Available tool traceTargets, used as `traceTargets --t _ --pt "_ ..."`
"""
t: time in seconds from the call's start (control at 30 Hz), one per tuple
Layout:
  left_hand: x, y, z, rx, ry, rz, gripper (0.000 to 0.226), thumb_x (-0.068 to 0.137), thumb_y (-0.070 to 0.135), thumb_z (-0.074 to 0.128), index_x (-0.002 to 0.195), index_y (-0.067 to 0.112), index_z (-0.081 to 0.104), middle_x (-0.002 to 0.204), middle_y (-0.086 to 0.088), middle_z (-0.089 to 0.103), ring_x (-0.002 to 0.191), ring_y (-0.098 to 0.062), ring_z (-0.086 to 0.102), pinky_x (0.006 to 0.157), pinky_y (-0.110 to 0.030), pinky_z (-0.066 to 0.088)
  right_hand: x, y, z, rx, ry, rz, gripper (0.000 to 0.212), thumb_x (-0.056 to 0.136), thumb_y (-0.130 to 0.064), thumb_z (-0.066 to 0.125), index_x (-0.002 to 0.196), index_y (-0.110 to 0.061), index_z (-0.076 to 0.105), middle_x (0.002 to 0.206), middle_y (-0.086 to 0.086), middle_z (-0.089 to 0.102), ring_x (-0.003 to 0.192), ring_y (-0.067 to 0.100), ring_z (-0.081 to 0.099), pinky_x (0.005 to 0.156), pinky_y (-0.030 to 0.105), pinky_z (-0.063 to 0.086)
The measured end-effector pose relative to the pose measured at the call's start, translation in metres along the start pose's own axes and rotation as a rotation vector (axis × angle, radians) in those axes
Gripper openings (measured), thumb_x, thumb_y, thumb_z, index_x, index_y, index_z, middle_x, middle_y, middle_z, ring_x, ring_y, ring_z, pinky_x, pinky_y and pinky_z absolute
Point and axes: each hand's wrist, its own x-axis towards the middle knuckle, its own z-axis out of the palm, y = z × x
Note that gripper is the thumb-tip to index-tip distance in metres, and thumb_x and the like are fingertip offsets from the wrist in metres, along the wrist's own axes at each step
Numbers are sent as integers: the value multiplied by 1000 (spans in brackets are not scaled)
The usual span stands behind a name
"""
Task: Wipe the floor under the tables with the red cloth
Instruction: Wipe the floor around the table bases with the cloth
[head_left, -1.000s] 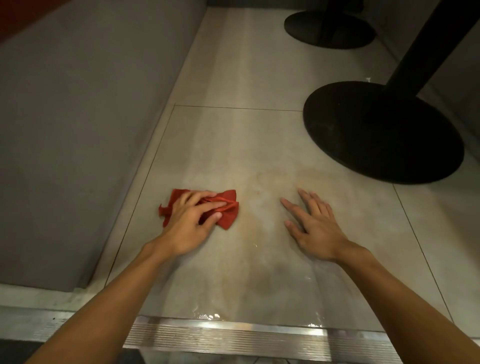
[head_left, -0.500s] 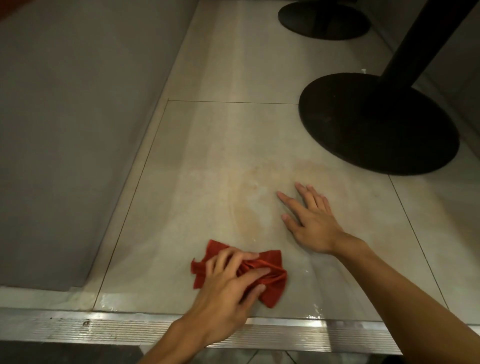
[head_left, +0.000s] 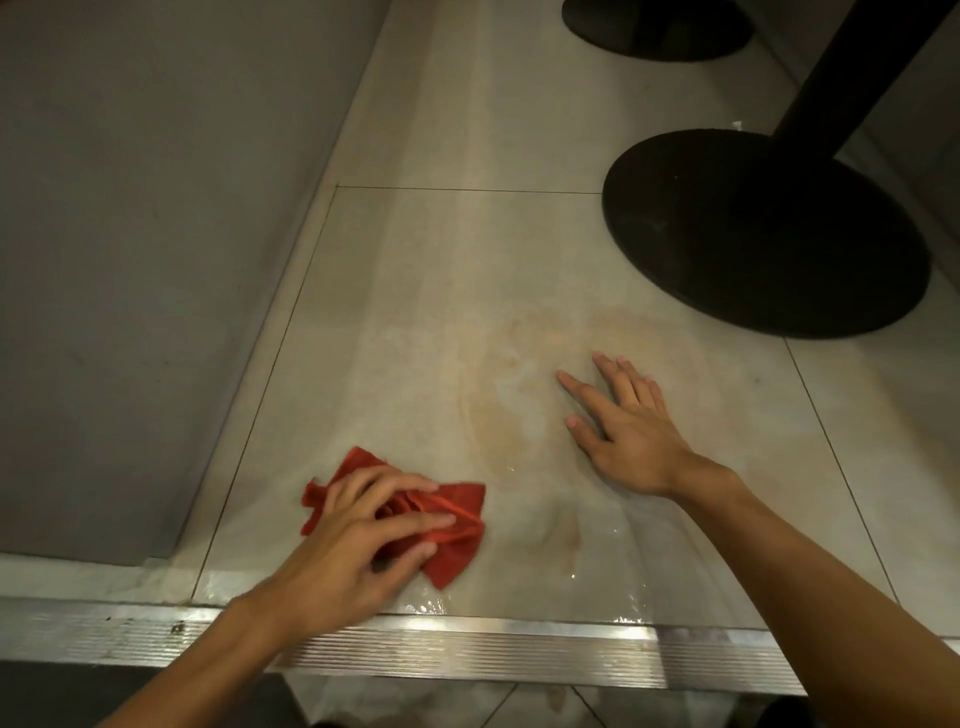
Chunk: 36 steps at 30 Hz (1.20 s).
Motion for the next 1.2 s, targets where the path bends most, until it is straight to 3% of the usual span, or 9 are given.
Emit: traceTargets --t 0.07,0.17,0.3,0.53,0.67,0.8,0.97,1.1,1.2 --pt "10 -2 1 4 87 -87 36 90 59 47 122 49 60 134 26 42 129 -9 33 109 -43 27 -1 0 0 3 6 -3 58 96 -60 22 151 -48 6 162 -4 -15 147 18 -22 120 45 -9" --pt "10 11 10 12 155 -170 37 90 58 44 123 49 60 133 23 44 126 -12 35 106 -38 25 -1 1 1 7 13 -7 55 100 -55 26 150 -49 5 162 -4 -15 147 18 -22 120 44 -10" --pt "-18 36 27 45 65 -23 33 94 51 49 126 50 57 140 21 43 130 -15 36 102 -41 29 -1 1 1 9 18 -3 55 100 -54 27 151 -49 6 162 -4 -15 147 18 -23 120 44 -10" --pt "-24 13 12 174 -106 229 38 101 47 38 138 56 39 154 18 29 143 -13 26 112 -41 27 0 1 2 6 7 2 54 100 -54 25 151 -49 5 162 -4 -17 146 18 -24 119 45 -11" --pt "19 -13 0 95 -74 139 36 99 46 40 132 57 46 152 23 32 144 -14 24 112 -48 28 1 4 5 -5 18 -11 56 98 -58 22 150 -50 2 162 -5 -17 146 19 -25 119 45 -11" --pt "86 -38 -5 53 83 27 35 95 40 45 127 49 56 144 16 46 138 -17 35 111 -46 28 2 3 6 -9 26 -12 57 97 -60 20 150 -50 1 162 -4 -18 146 19 -25 119 44 -12" --pt "155 -58 -9 54 127 -51 36 94 43 41 126 47 58 141 14 50 132 -21 41 110 -47 28 3 2 5 -3 20 -3 58 95 -61 19 150 -50 3 162 -5 -17 146 18 -25 119 43 -13" --pt "148 -47 -4 33 182 -48 35 92 40 44 120 39 65 136 10 55 127 -20 46 108 -46 31 2 2 3 3 23 -9 61 92 -62 17 150 -50 3 162 -4 -17 146 17 -25 119 42 -13" --pt "113 -36 -2 9 142 16 33 94 41 45 120 41 65 136 16 52 131 -13 42 111 -36 26 0 1 5 -5 44 -7 56 98 -59 21 150 -51 2 162 -5 -17 146 17 -26 118 40 -14"
